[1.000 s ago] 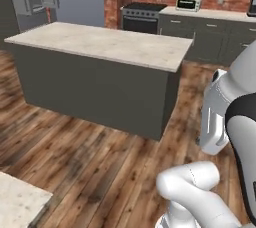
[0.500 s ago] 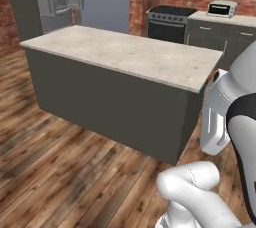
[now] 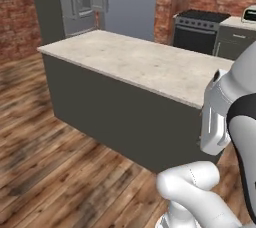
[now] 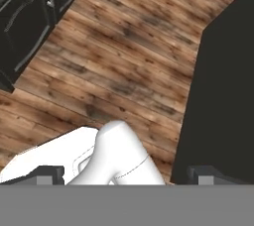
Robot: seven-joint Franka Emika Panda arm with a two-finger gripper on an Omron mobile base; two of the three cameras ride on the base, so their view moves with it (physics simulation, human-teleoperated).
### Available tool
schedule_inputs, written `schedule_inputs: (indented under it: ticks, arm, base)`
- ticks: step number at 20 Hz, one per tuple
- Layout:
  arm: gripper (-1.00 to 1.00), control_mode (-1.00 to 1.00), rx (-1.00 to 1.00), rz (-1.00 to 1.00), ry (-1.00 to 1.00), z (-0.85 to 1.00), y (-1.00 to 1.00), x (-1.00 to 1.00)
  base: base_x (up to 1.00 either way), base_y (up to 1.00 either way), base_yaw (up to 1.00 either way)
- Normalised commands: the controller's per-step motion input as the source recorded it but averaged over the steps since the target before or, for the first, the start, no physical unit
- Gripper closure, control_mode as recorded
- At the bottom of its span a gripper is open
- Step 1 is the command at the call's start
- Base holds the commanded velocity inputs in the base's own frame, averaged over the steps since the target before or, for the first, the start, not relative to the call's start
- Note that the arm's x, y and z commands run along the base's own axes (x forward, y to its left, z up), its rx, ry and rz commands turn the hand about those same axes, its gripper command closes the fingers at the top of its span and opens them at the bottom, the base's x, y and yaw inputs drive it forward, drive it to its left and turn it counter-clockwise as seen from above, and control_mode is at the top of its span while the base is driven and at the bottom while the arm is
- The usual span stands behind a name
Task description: Open the fridge, grab two sodas, and place both sodas inside the bowl with ice on the dining counter.
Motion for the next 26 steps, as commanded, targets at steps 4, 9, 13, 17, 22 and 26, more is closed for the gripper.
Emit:
schedule_inputs:
  ticks: [4, 9, 13, 17, 22, 26]
  arm:
    - [-1.00, 1.00, 0.00, 0.00, 0.00, 0.00, 0.00, 0.00]
    - [-1.00, 1.00, 0.00, 0.00, 0.00, 0.00, 0.00, 0.00]
    - [-1.00, 1.00, 0.00, 0.00, 0.00, 0.00, 0.00, 0.00]
    - [-1.00, 1.00, 0.00, 0.00, 0.00, 0.00, 0.00, 0.00]
    - [-1.00, 1.00, 0.00, 0.00, 0.00, 0.00, 0.00, 0.00]
    - [-1.00, 1.00, 0.00, 0.00, 0.00, 0.00, 0.00, 0.00]
  base:
    - [1.00, 0.01, 0.17]
    - [1.00, 0.13, 0.12]
    - [1.00, 0.24, 0.09]
    - [1.00, 0.36, 0.06]
    - [1.00, 0.48, 0.01]
    - [1.00, 0.64, 0.00]
